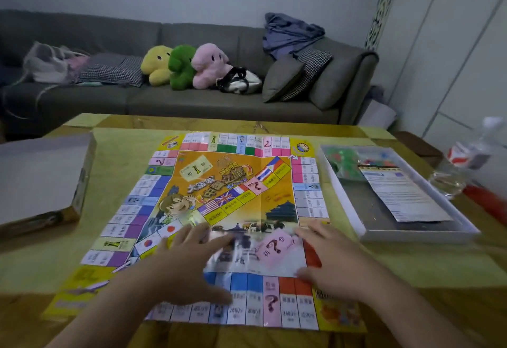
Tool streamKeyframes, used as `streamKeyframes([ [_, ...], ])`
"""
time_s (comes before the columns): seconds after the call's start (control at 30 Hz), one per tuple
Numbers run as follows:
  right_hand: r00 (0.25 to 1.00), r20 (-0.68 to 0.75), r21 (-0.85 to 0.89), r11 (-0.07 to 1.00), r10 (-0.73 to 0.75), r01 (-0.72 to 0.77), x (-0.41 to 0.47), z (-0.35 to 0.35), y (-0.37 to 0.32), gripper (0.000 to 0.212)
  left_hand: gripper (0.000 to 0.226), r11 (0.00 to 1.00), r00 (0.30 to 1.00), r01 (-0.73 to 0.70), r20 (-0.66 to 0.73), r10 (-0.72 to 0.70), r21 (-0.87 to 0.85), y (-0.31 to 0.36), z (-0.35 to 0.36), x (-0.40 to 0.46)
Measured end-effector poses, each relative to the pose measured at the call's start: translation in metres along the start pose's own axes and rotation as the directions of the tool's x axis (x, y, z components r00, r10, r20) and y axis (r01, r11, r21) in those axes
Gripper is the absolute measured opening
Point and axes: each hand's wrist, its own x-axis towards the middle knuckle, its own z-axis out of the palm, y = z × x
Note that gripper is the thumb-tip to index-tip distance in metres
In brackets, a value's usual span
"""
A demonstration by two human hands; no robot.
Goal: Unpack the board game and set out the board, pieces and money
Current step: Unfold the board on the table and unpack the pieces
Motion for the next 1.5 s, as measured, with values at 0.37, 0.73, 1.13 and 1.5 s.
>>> streamKeyframes([
  [0.37,1.0,0.006,0.044,0.999,0.02,-0.02,-0.003,0.001,-0.008,0.082,0.108,0.999,0.992,0.04,-0.116,-0.044,-0.037,-0.001,0.006,0.031],
  [0.73,0.776,-0.535,0.122,0.939,0.334,-0.32,0.113,-0.077,0.056,0.037,0.122,0.999,0.992,0.042,-0.118,-0.045,-0.029,0.016,-0.001,0.054],
  [1.13,0.509,-0.796,0.292,0.944,0.328,-0.152,0.159,-0.096,0.036,0.015,0.122,0.999,0.991,0.046,-0.122,-0.047,-0.012,0.015,0.001,0.076],
  [1.5,0.91,-0.411,0.332,0.939,0.062,0.086,0.122,-0.047,-0.024,0.032,0.129,0.998,0.984,0.058,-0.165,-0.062,-0.032,0.014,0.003,0.082],
])
